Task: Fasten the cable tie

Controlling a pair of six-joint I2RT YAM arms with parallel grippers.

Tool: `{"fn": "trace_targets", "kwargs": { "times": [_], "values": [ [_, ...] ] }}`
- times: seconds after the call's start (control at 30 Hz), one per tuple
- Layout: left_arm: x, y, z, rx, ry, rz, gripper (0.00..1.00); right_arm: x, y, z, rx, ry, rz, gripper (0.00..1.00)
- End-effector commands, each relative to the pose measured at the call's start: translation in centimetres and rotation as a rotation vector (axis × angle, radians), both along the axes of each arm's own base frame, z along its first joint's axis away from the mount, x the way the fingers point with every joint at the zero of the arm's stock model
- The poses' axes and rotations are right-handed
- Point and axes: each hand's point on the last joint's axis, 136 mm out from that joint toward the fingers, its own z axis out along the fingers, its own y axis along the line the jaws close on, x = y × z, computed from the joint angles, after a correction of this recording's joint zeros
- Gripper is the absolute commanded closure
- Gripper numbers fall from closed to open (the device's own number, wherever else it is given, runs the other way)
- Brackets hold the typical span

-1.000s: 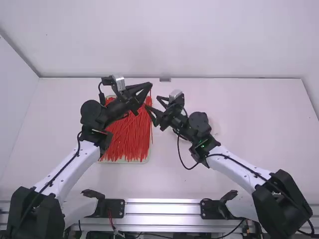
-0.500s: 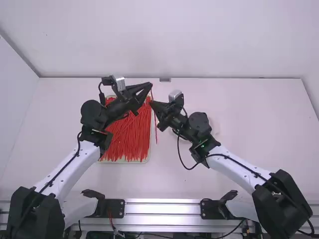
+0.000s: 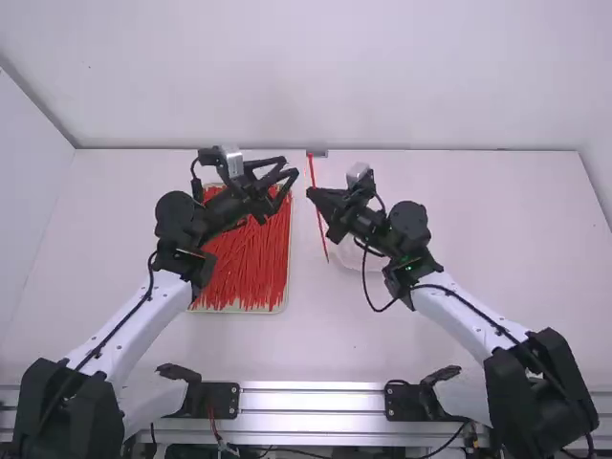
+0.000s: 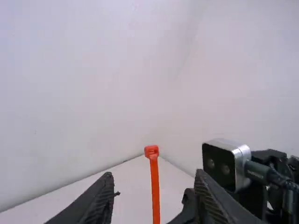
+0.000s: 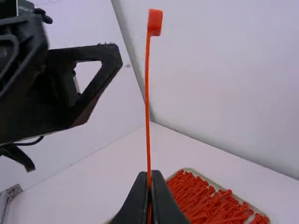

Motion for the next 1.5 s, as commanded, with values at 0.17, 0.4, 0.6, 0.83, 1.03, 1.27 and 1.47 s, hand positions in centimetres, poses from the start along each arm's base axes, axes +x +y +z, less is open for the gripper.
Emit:
{"fn": "trace_targets", "kwargs": {
  "times": [0.17,0.4,0.6,0.83,1.03,1.27,1.47],
  "values": [
    [0.4,1.4,-0.4,0.084,-0.020,-0.015,0.01,-1.1,-1.4,1.9,0.003,-0.067,0.146,1.00],
    [-0.2,1.4,0.8,0.218,-0.103,-0.087,0.01,-1.4,-3.7,3.0,0.031,-0.079,0.195,1.00],
    [-1.4,0.8,2.5,0.243,-0.154,-0.157,0.01,-1.1,-4.8,3.5,0.032,-0.109,0.185,1.00],
    [-1.8,0.3,3.1,0.277,-0.230,-0.244,0.01,-2.3,-3.9,4.9,0.044,-0.200,0.218,1.00],
    [-2.1,-0.8,3.8,0.277,-0.299,-0.427,0.01,-3.4,-2.6,6.0,0.068,-0.257,0.239,1.00],
    [-1.8,-2.1,4.9,0.245,-0.281,-0.561,0.00,-4.0,-2.0,7.4,0.094,-0.341,0.226,1.00],
    [-2.2,-3.1,5.8,0.226,-0.274,-0.620,0.00,-4.3,-1.9,8.8,0.125,-0.413,0.193,1.00]
  ]
}}
